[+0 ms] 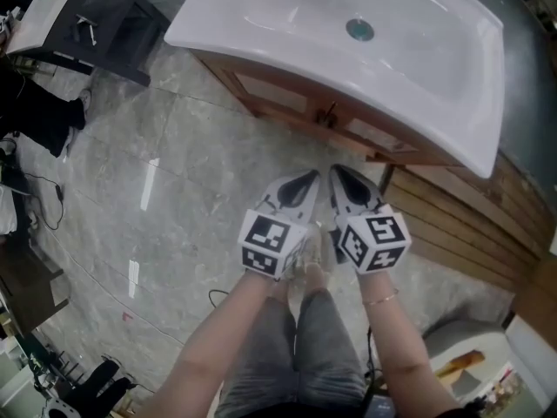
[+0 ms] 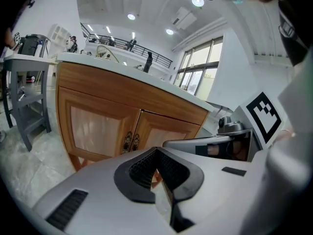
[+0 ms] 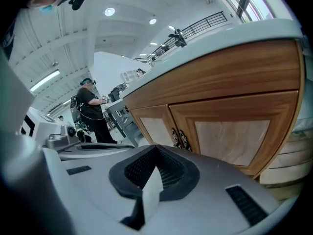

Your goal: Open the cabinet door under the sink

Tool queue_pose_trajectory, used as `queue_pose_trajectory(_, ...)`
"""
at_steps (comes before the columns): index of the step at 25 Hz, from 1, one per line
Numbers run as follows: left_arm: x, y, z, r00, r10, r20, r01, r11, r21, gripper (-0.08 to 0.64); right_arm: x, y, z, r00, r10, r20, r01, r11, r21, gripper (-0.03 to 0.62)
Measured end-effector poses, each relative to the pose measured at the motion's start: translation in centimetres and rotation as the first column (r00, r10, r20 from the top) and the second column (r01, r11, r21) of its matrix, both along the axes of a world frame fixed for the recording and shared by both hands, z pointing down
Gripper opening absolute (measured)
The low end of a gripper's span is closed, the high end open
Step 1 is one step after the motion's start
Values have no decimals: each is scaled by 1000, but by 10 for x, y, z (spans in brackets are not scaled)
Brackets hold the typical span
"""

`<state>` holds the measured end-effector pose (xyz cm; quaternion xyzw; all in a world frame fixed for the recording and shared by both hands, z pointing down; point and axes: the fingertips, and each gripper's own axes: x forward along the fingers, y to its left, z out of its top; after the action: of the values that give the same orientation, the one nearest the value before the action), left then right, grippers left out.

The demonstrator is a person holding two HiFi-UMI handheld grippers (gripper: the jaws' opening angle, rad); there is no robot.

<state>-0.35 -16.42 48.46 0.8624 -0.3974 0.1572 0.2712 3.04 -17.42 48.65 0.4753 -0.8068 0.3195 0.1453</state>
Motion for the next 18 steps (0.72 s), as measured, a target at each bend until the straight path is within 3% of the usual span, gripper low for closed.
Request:
queue_pose_trajectory(11, 1, -26, 47, 999, -33, 20, 33, 999, -21, 8, 6, -45, 62, 998, 63, -11, -64, 997, -36, 14)
queue_pose_trajectory(18, -2, -28, 69, 999, -38, 27, 39, 998, -53, 8, 9, -62, 95, 993, 114, -12, -115, 989, -96, 97)
